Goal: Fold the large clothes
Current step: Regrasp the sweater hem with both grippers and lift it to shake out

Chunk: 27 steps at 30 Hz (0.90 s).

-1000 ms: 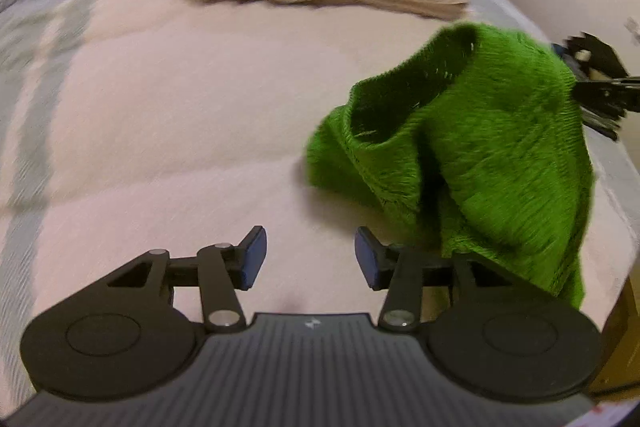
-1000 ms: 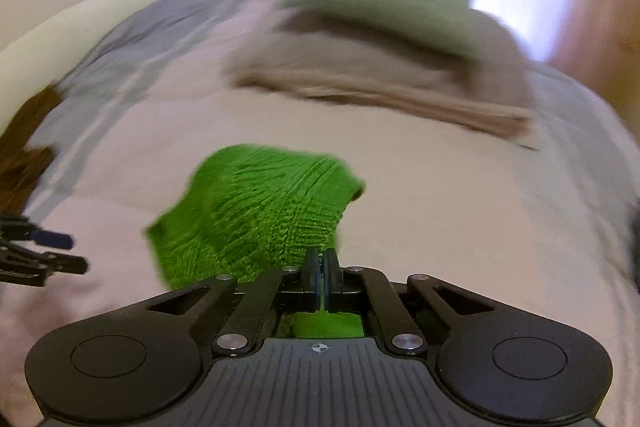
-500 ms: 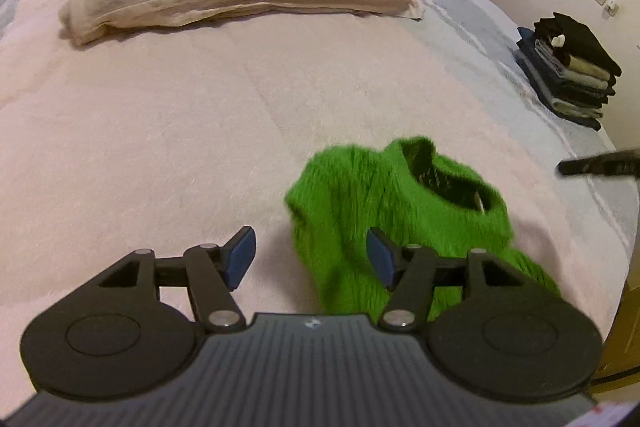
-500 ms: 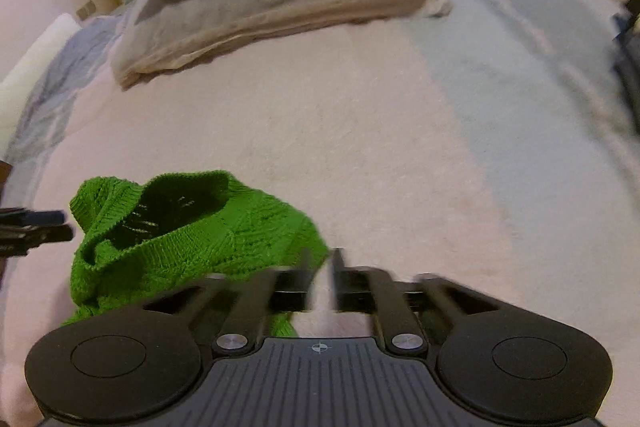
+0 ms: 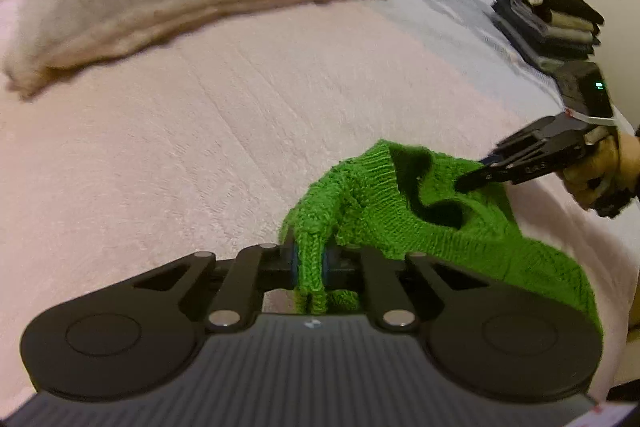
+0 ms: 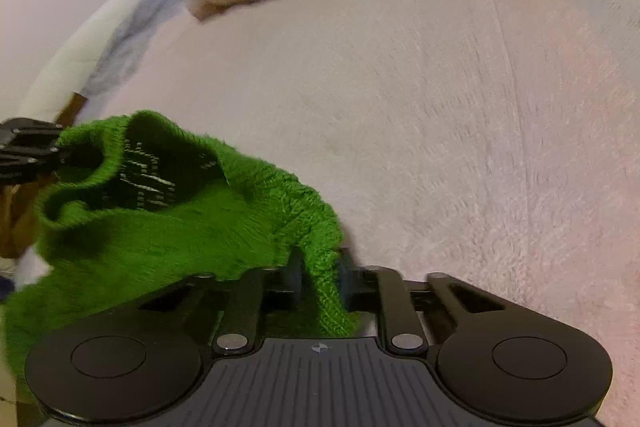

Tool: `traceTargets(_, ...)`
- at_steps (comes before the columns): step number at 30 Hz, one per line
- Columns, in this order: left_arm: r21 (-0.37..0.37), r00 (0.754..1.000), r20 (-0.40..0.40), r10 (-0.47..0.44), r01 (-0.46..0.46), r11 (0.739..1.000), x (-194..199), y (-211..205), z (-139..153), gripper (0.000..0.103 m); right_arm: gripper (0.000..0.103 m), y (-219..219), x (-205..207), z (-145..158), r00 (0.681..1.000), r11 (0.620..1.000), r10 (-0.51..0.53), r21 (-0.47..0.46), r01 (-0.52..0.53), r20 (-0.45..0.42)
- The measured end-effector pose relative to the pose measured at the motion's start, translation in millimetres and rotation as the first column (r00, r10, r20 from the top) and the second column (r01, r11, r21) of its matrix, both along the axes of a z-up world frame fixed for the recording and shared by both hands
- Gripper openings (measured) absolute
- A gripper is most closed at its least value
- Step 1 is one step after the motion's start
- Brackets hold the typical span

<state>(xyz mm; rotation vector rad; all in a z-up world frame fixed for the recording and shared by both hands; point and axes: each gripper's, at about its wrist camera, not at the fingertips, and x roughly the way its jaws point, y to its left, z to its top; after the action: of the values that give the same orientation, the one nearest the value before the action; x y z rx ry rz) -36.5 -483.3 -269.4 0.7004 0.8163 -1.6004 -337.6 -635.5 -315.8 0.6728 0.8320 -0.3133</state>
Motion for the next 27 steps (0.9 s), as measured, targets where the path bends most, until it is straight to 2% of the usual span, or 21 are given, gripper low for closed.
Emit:
traceTargets(3,-0.055,0.997,0.015,0.081,-0.080,0.995,-11,24,42,0.007,0.010,8,-25,71,0.998,0.996,-0.020,-0.083,0.025,0.063)
traceTargets(5,-0.119,0.994,0.019,0.105,-0.102,0.988,-18,39,78,0.007,0.010,19,-43,134,0.994,0.982,0.000,-0.190,0.021,0.112)
traceTargets(8,-0.240,0.992,0.024,0.122,-0.113,0.964,-29,69,142,0.007,0.010,52,-67,227,0.987,0.922,0.041,-0.387,0.022,0.153)
traceTargets(11,-0.349,0.991,0.031,0.128,-0.110,0.931,-38,103,198,0.007,0.009,99,-99,300,0.977,0.858,0.035,-0.508,0.079,0.211)
traceTargets(14,-0.452,0.993,0.029,0.114,-0.089,0.888,-51,146,247,0.007,0.009,166,-131,345,0.969,0.792,0.001,-0.592,0.150,0.247)
traceTargets(20,-0.561,0.997,0.040,0.070,-0.036,0.827,-83,237,298,0.007,0.009,293,-191,397,0.948,0.708,-0.071,-0.654,0.266,0.309)
traceTargets(23,-0.613,0.997,0.057,0.053,-0.007,0.790,-95,276,333,0.007,0.009,334,-214,433,0.933,0.665,-0.057,-0.683,0.302,0.356)
traceTargets(27,-0.698,0.996,0.084,0.039,0.031,0.716,-102,292,396,0.007,0.009,351,-237,487,0.908,0.592,-0.022,-0.726,0.349,0.418)
